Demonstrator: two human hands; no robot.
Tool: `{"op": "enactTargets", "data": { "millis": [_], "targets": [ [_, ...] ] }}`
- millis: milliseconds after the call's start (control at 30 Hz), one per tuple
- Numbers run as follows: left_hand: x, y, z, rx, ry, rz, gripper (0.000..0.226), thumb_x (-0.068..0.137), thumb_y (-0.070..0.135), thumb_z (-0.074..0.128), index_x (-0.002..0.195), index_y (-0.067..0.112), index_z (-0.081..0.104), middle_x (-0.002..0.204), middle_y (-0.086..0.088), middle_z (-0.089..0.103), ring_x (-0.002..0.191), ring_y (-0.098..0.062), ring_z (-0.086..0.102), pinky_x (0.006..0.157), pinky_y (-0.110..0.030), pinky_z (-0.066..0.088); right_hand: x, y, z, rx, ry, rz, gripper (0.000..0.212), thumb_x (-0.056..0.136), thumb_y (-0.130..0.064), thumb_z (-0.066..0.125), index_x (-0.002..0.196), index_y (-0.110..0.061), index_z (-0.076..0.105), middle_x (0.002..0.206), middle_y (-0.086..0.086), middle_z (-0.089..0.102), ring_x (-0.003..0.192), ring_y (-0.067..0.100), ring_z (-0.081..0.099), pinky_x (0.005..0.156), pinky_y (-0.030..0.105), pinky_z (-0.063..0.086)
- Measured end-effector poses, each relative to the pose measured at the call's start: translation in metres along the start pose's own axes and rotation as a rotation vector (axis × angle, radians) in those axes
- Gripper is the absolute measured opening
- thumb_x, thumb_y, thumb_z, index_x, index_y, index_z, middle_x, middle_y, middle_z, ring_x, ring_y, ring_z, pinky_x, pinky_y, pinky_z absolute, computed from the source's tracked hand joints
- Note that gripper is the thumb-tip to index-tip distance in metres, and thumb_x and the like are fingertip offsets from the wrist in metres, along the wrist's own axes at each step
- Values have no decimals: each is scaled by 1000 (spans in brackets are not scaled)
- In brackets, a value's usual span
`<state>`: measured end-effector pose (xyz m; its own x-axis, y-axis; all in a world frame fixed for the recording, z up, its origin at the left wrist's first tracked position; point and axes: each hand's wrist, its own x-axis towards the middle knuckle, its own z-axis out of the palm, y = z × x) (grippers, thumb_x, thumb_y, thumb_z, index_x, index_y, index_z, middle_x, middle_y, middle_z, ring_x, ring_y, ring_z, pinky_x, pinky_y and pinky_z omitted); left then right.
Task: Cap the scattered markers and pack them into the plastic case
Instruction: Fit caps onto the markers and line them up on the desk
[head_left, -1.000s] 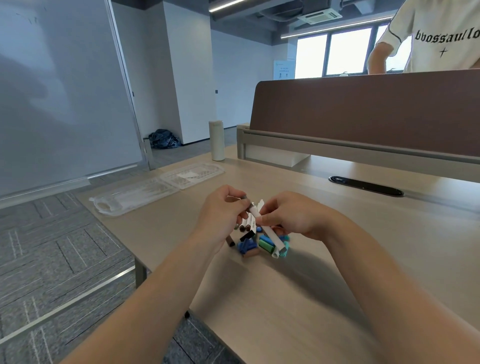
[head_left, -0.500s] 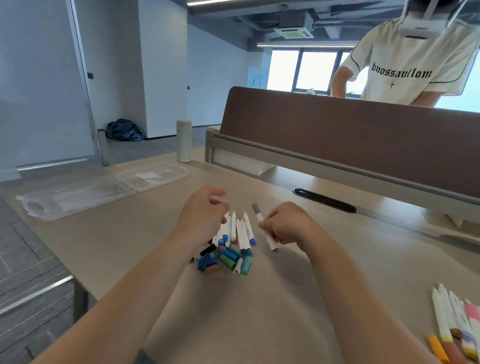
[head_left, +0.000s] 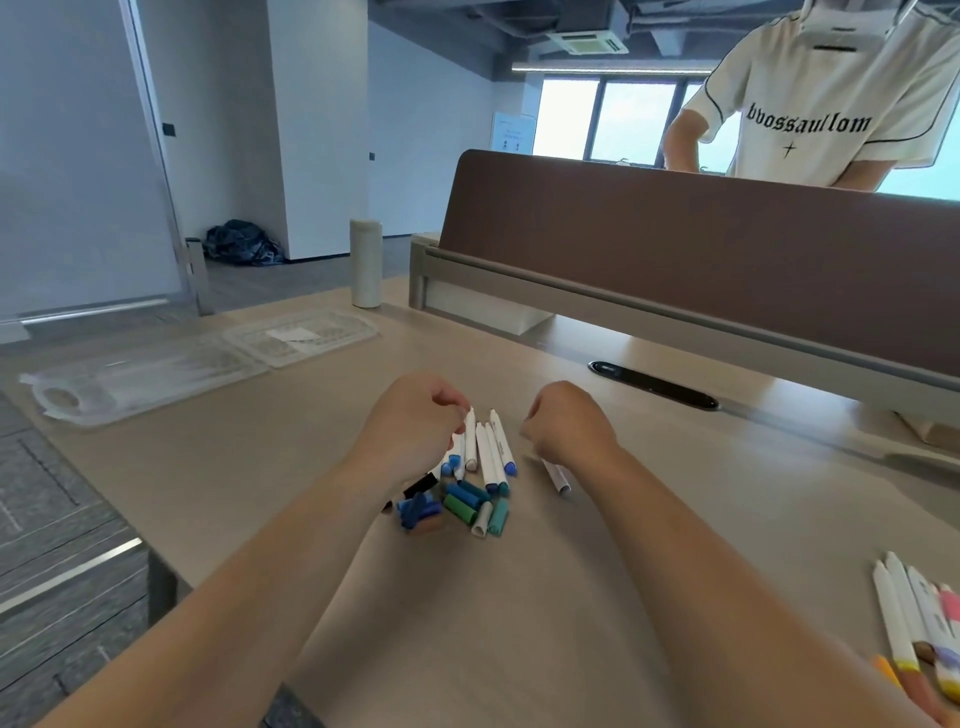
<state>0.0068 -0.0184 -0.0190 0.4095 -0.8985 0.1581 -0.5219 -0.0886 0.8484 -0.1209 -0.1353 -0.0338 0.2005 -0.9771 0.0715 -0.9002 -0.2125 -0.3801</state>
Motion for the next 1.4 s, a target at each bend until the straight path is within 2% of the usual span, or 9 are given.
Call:
{"op": "enactTargets", "data": {
  "millis": [267,400,500,600,700,900,967,1200,1400],
  "targets": [
    [2,-10,-1,189,1,36,16,93,16,57,97,27,69,91,10,66,78,-7,59,64,-23,44,-6,-21,1,-81,-107,-38,27,90,-10,60,67,-12,47,72,4,50,58,15,43,61,27,38],
    [2,-15,-9,216,4,38,14,92,17,59,96,26,69,91,9,66,75,-7,59,61,-21,44,-10,-30,0,-146,-229,-22,24,85,-5,65,65,-8,53,69,6,55,56,18,51,46,25,35],
    [-1,-14,-13,295,-43,71,14,92,19,61,98,24,73,94,9,67,79,-5,60,63,-19,44,-14,-31,-2,-131,-238,-40,23,87,-5,63,66,-8,52,73,7,56,65,20,56,52,24,40],
    [-5,-12,-14,436,-149,118,15,91,20,63,97,23,76,98,7,69,82,-6,59,69,-20,44,-21,-30,-12,-70,-215,-58,20,87,-9,62,69,-8,53,73,8,56,62,19,54,52,24,41],
    [-8,-10,-13,557,-183,137,17,92,20,61,97,23,77,99,7,69,85,-9,59,74,-22,45,-31,-28,-23,43,-263,-84,20,89,-14,61,72,-5,57,75,11,59,63,21,57,63,27,48],
    [-14,-5,-13,656,-205,159,15,90,22,64,98,23,76,99,5,69,86,-12,59,70,-23,46,-54,-20,-37,221,-395,-101,19,86,-11,61,94,6,67,71,15,62,55,23,54,56,30,46],
    [-17,-3,-8,709,-237,192,18,89,22,63,101,24,76,103,4,70,92,-14,61,79,-29,53,-57,-17,-36,233,-410,-104,25,85,-12,59,98,8,68,70,17,63,56,24,53,58,32,45],
    [-17,-8,1,856,-265,255,24,88,19,59,102,32,74,105,3,68,101,-18,58,83,-33,53,-62,-9,-33,339,-447,-95,24,80,-12,58,89,8,67,68,20,61,60,26,49,61,36,37],
    [-13,-10,8,897,-288,288,22,88,19,60,102,29,74,100,-2,69,102,-20,55,79,-30,49,-60,-10,-34,329,-427,-108,22,79,-13,56,85,4,68,68,17,63,56,25,51,60,34,41]
  ]
}}
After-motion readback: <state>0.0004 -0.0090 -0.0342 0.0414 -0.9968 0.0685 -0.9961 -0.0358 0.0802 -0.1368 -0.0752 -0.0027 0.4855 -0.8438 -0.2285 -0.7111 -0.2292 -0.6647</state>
